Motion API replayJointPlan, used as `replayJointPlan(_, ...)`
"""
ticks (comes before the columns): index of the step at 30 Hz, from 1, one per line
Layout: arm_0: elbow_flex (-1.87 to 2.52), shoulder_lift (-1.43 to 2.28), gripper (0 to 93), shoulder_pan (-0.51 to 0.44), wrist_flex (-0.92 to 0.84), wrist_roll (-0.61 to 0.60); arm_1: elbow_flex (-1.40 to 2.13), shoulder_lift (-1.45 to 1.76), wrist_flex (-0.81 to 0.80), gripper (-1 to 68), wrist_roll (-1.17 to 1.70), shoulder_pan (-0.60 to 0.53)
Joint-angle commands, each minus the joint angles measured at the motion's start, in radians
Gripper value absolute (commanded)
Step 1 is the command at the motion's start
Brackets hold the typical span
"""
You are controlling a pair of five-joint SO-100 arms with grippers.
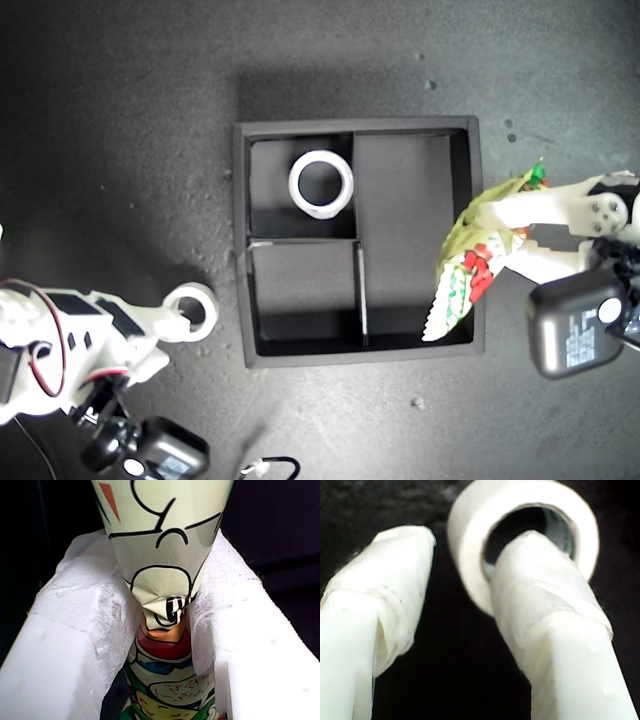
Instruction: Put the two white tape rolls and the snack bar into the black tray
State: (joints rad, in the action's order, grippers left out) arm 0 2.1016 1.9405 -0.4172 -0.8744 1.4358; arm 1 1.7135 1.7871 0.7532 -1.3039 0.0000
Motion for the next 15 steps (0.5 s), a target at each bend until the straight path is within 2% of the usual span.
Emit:
replayJointPlan(1, -0.061, -0.017, 8.8, 0.025, 0.003, -0.021, -0.002, 0.049, 0.003, -0.6, 0.009, 0.005)
replayJointPlan(9, -0.014, -0.087, 9.0, 0.025, 0.103, 0.012, -0.109, 0.044, 0.044, -0.7, 0.052, 0.015)
replayJointPlan(13, -0.015, -0.107, 8.9, 0.017, 0.107, 0.026, -0.207, 0.028, 0.029, -0.7, 0.285, 0.011)
replayJointPlan(15, -0.015, -0.117, 8.7, 0.014, 0.107, 0.037, -0.242, 0.023, 0.038, -0.6, 0.528, -0.011)
